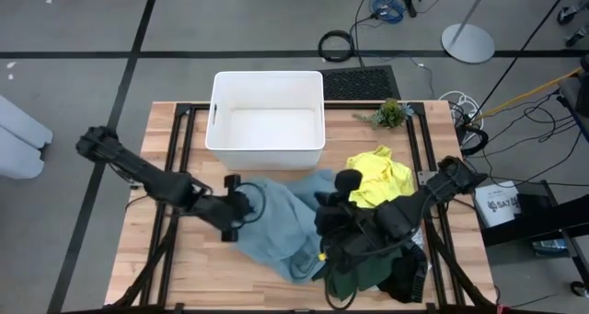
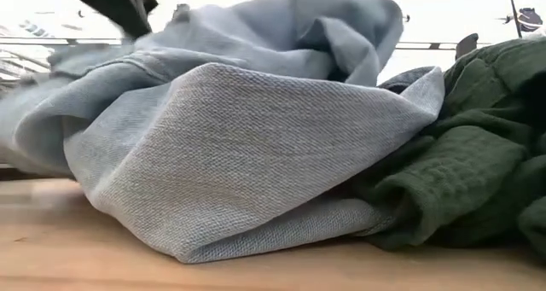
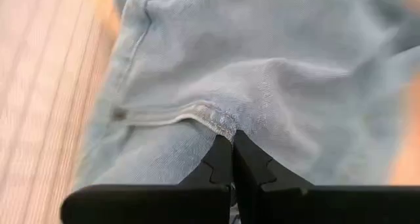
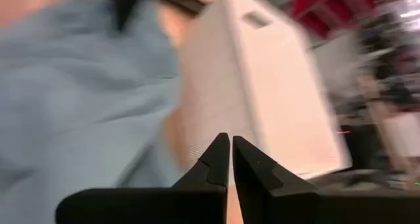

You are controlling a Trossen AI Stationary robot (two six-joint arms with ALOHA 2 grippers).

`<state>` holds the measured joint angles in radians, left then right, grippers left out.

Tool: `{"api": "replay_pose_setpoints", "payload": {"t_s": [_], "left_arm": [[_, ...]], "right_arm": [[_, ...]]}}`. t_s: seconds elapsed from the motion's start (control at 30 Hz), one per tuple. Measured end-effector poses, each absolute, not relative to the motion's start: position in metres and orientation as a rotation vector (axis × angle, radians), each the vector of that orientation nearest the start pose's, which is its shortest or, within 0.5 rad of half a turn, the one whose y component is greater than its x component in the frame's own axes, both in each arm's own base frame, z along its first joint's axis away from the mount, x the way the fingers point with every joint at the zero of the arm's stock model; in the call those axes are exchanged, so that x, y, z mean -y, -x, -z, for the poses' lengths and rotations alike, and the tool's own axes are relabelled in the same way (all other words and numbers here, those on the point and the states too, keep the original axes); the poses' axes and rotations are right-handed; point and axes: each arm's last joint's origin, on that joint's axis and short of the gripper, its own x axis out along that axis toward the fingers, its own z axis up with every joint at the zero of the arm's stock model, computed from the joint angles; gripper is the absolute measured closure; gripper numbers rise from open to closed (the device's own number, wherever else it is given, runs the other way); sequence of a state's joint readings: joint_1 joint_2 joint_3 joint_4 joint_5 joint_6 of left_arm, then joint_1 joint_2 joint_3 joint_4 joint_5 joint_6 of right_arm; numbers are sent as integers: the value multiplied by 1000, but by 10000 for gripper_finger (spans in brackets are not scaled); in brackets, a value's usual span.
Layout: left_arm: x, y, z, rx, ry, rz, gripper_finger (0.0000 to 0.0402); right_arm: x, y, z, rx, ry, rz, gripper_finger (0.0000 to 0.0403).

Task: Fold laundry
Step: Fold the blue pants

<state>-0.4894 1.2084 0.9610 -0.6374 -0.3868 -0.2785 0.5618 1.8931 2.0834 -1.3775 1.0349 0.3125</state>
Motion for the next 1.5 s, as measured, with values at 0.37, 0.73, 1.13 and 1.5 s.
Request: {"api": "replay_pose_setpoints", "payload": {"t_s": [0.37,0.73,1.13,1.5], "left_arm": [[143,-181,-305,-612,-89,270,401],[172,-181,-283,-694,-84,327,401],[190,-194,-254,-768,-141,272,401],[197,-195,-244,-780,-146,220,401]], "right_arm": [[-171,-329,-352,-730,552,622,394],[-165,-406,-339,-440,312,17,360],[-104,-435,-336,-535,-270,-75,191],[-93,-462,-277,-705,-414,17,97]]}}
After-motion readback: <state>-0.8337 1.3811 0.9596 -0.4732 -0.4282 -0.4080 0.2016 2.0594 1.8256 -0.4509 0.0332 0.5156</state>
